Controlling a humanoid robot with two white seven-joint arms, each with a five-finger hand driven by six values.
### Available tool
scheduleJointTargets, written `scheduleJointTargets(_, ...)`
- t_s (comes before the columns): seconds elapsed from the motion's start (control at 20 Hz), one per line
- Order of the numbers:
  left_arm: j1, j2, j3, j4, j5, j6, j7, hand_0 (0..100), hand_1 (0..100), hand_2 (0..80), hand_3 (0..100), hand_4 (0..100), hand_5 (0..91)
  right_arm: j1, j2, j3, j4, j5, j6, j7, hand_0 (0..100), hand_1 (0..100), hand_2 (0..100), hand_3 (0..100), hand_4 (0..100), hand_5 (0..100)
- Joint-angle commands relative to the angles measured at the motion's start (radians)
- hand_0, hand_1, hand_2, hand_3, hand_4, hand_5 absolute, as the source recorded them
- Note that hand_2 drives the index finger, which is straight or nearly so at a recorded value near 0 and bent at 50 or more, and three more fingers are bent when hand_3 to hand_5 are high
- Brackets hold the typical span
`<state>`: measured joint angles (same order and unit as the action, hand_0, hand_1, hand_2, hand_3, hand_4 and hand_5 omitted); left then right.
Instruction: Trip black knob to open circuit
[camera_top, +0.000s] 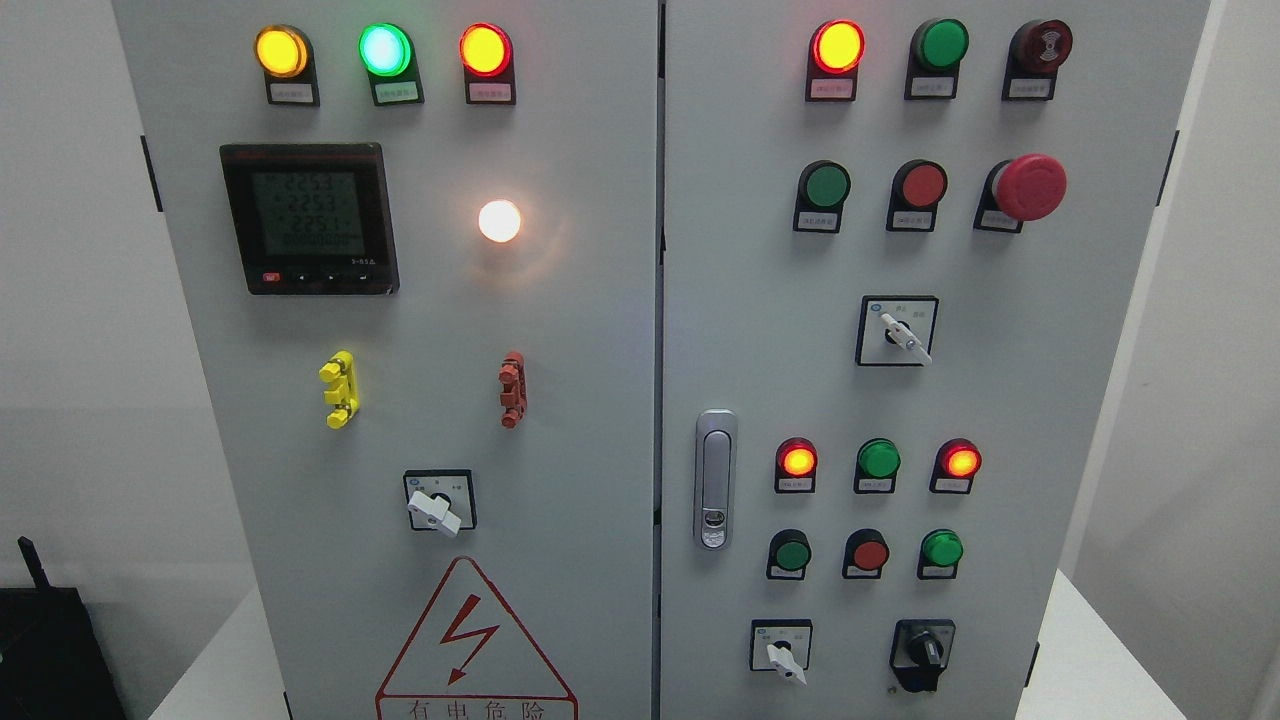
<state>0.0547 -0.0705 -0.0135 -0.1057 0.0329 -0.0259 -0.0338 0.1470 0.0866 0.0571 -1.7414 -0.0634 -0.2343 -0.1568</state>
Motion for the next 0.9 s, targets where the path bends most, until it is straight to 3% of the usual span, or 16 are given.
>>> scheduleJointTargets(0.0, -0.003, -0.002, 0.001, 0.000, 0.002, -0.003, 0.000, 12, 39, 0.0, 0, 0, 0.0, -0.021, -0.002, -0.011, -0.029, -0.004, 0.003, -0.003, 0, 4, 0, 100, 100, 97)
scheduleJointTargets(0.85, -0.003, -0.002, 0.001, 0.000, 0.002, -0.003, 0.000, 12, 39, 0.0, 0, 0, 0.0, -0.073, -0.002, -0.005, -0.043, -0.010, 0.050, 0.000, 0, 4, 1, 100, 100, 97)
